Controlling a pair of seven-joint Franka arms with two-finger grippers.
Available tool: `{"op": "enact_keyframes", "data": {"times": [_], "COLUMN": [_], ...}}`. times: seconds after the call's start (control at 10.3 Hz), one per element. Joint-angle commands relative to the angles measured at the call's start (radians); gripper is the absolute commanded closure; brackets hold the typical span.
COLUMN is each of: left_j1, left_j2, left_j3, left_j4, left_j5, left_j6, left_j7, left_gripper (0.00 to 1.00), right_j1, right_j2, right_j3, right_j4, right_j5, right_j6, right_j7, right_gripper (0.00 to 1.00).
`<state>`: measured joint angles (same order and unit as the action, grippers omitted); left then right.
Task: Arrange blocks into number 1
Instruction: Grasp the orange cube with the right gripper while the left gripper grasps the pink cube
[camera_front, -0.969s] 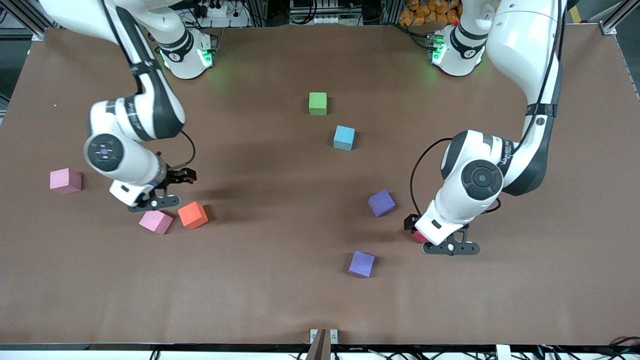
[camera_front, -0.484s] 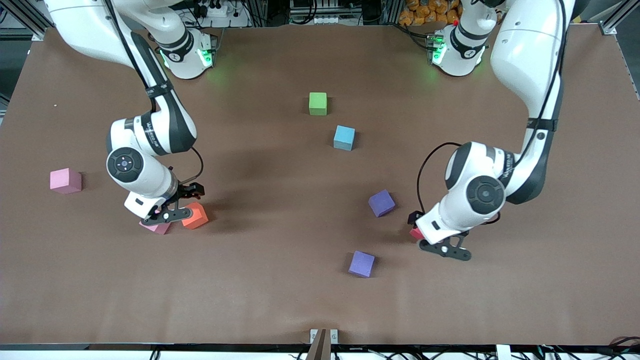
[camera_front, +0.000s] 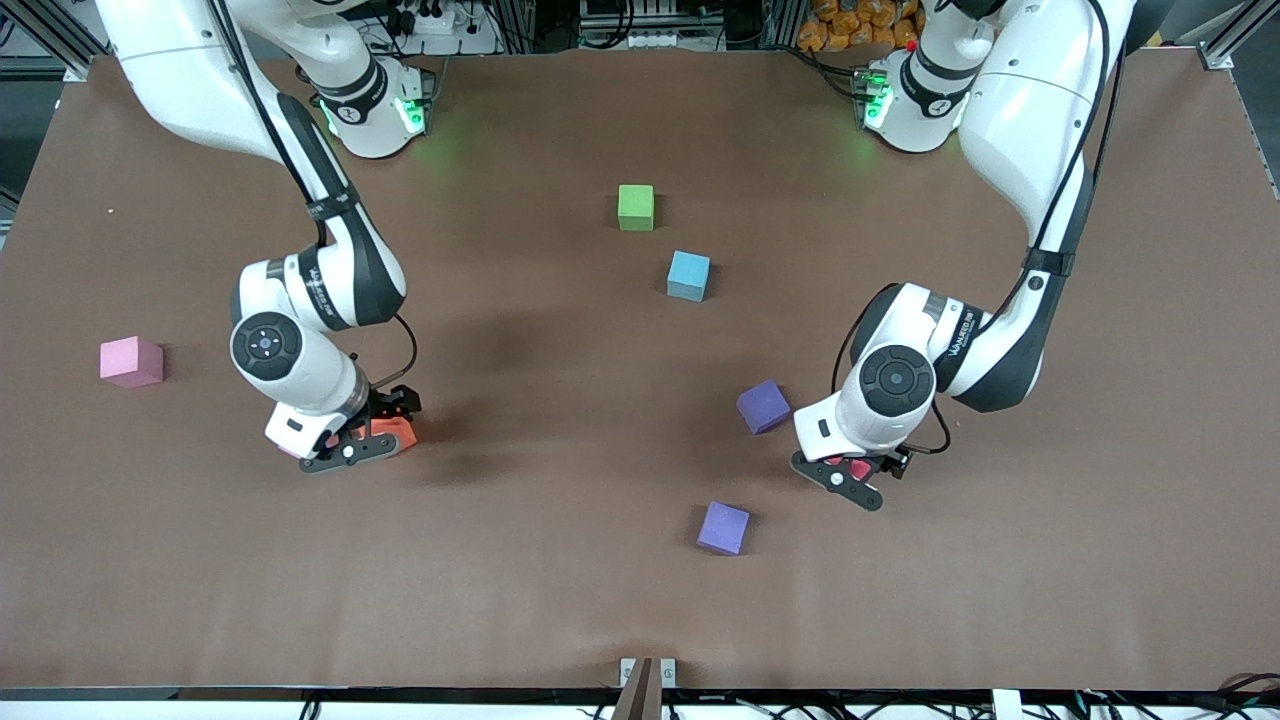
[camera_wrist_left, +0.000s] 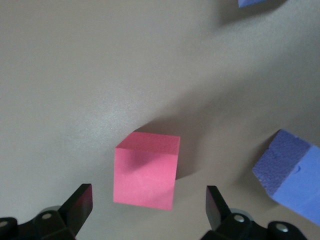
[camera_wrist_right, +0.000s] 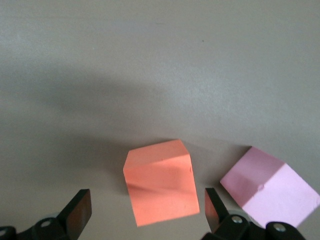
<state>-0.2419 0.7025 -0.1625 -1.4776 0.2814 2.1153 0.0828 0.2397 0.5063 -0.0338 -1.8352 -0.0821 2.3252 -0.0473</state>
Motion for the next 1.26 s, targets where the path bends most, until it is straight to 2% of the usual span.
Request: {"op": "enact_keyframes", "data": {"times": [0.0, 0.48, 0.77, 1.16], "left_j1": [0.053, 0.055, 0.056, 0.069], "left_j2": [0.003, 0.031, 0.054, 0.077], "left_j3": [-0.037, -0.046, -0.048, -0.048], "left_j4": [-0.012, -0.009, -0.007, -0.003], "left_j5": [0.027, 0.021, 0.024, 0.027], "left_j6": [0.000, 0.002, 0.005, 0.028], "left_j7": [0.055, 0.046, 0.046, 0.054], "left_gripper": [0.00, 0.00, 0.00, 0.00], "right_j1": [-0.039, -0.060, -0.059, -0.057], "right_j2": [0.038, 0.054, 0.061, 0.083], "right_j3": [0.015, 0.018, 0.017, 0.018], "right_j4": [0.043, 0.039, 0.037, 0.021], "right_j5": [-0.013, 0.001, 0.083, 0.084], "right_j6": [-0.001, 0.016, 0.016, 0.074], "right_j7": [-0.092, -0.164, -0.200, -0.201], "right_gripper": [0.00, 0.00, 0.00, 0.00]}}
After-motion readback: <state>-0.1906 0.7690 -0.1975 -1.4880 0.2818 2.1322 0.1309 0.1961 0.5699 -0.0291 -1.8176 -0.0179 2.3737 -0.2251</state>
